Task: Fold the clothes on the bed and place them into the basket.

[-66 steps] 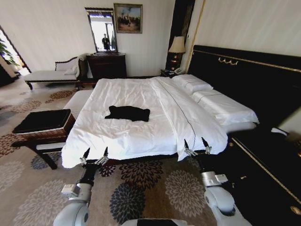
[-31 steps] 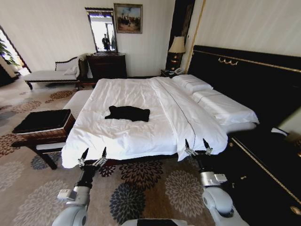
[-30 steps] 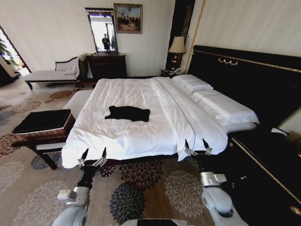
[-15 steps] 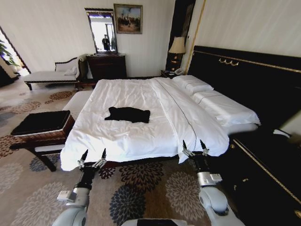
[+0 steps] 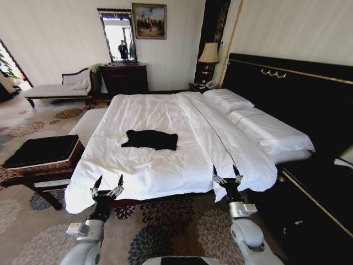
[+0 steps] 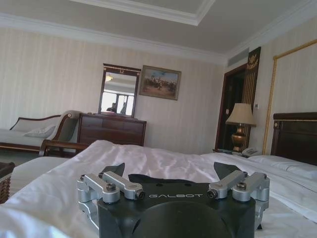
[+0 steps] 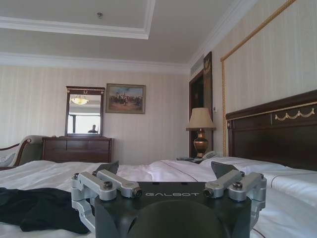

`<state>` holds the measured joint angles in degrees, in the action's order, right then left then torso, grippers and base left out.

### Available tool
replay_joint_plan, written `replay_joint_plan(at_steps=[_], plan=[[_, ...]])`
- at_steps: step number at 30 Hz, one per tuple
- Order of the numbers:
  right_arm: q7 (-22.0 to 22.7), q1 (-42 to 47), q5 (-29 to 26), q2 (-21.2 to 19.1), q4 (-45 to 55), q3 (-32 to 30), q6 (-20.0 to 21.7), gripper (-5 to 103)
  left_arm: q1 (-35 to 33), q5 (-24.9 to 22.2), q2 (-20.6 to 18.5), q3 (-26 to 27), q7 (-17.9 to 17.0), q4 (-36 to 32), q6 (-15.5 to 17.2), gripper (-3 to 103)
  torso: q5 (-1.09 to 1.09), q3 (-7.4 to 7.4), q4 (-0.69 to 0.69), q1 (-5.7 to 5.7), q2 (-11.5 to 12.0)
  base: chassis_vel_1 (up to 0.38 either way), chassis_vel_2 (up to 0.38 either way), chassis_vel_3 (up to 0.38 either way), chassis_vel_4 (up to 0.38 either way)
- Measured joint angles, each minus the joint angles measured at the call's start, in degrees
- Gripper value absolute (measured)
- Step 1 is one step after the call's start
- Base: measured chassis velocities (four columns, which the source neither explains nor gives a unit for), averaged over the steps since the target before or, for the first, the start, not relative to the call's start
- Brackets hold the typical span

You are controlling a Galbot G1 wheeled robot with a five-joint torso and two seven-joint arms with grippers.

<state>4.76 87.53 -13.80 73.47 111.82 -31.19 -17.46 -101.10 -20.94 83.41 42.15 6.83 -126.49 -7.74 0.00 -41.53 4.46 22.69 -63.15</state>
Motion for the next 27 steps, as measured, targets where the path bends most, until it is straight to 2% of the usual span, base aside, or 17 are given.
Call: replay_joint_plan(at_steps=[14,27], plan=[[0.0,-0.8,-0.6,0.0,-1.4,0.4,-0.3,100,-0.3,-0.3,0.3,0.3,-0.1,-0.2,0.0,100,0.0,0.0,0.0,-0.01,0.0,-0.027,0.166,0.035,-0.163],[-0.8,-1.5,-1.3,0.1,-2.1,1.1,-2.3,100,-1.1,-1.2,0.9,0.4,-0.1,-0.9,-0.2,100,-0.03,-0.02,-0.01,0.09,0.0,-0.227,0.207,0.214,-0.187]])
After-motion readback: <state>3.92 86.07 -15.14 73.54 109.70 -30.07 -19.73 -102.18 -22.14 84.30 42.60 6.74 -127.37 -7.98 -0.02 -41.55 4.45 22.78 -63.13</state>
